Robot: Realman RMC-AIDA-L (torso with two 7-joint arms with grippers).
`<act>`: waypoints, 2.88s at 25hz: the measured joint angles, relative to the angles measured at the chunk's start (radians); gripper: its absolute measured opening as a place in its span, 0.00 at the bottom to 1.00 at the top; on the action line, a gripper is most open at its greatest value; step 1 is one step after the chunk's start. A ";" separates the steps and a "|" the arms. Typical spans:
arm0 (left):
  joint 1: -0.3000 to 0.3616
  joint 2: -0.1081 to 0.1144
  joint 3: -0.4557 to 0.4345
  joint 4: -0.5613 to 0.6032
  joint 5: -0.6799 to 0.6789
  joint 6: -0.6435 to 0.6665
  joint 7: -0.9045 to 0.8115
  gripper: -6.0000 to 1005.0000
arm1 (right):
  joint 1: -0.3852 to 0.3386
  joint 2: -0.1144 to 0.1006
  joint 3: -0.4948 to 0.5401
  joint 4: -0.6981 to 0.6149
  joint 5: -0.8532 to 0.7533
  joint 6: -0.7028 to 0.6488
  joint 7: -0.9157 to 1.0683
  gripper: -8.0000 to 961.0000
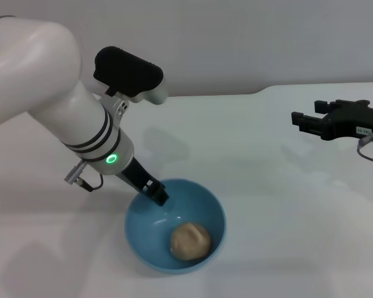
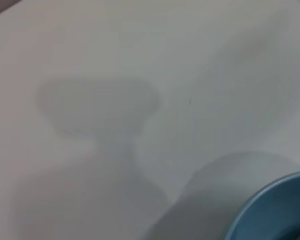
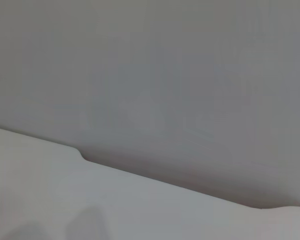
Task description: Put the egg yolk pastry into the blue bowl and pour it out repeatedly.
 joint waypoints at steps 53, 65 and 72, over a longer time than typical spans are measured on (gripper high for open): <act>0.594 0.005 0.592 -0.321 -0.274 -2.468 0.002 0.71 | -0.012 0.000 -0.804 0.508 -0.372 1.408 0.762 0.58; 0.599 0.000 0.687 -0.405 -0.280 -2.448 -0.001 0.71 | -0.031 0.014 -1.119 0.650 -0.364 1.756 0.763 0.58; 0.608 -0.001 0.689 -0.405 -0.351 -2.410 -0.002 0.71 | -0.050 0.015 -1.123 0.655 -0.232 1.824 0.681 0.58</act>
